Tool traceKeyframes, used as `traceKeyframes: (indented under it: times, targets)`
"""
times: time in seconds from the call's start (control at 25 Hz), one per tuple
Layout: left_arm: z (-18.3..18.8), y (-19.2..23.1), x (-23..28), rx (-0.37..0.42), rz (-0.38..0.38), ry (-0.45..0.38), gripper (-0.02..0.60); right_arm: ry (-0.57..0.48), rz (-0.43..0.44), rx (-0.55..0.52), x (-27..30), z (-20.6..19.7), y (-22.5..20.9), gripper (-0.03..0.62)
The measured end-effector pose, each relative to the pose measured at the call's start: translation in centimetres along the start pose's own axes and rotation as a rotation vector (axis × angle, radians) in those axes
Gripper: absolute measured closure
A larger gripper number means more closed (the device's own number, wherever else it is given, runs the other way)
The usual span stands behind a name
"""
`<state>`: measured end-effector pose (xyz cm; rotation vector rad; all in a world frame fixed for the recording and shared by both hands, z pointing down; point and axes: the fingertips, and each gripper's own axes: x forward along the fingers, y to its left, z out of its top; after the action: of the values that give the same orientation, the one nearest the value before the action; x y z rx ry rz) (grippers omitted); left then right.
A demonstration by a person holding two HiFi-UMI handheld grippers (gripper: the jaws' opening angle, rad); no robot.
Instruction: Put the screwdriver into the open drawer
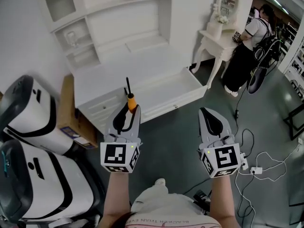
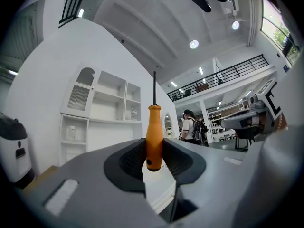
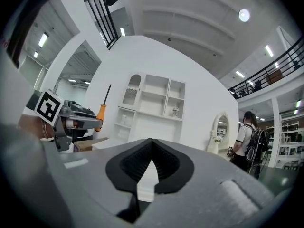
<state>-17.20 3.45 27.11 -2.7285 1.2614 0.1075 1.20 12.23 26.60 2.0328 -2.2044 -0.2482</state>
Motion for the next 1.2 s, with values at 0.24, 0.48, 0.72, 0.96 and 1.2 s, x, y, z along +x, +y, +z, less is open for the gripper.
traceKeyframes:
  times: [0.24,0.48,0.72,0.96,1.2]
  targets:
    - [-0.2,1.4,1.9,-0.002,-0.007,-0.013,0.453,0.004,-0.006,-0.005,2.3,0.0,-0.5,0.593]
    - [-1.0,2.2,3.0,-0.018,0.003,-0.007,0.453,0.019,0.011,-0.014,3.6,-0.8,-0.5,0.592]
    - [-1.6,2.8,4.3,-0.014,0.032,-0.004,0.453,0.014,0.024,0.003,5.4,-1.7,-1.6,0.592]
    - [-2.5,3.9,6.7,-0.008,0.086,0.009,0.453,0.000,0.076,0.016,9.1,-2.5,-3.1,0.592]
    - [-3.6,5.3,11.0,-0.010,0.158,0.019,0.453,-0.008,0.147,0.009,14.5,-3.3,-5.5,0.592]
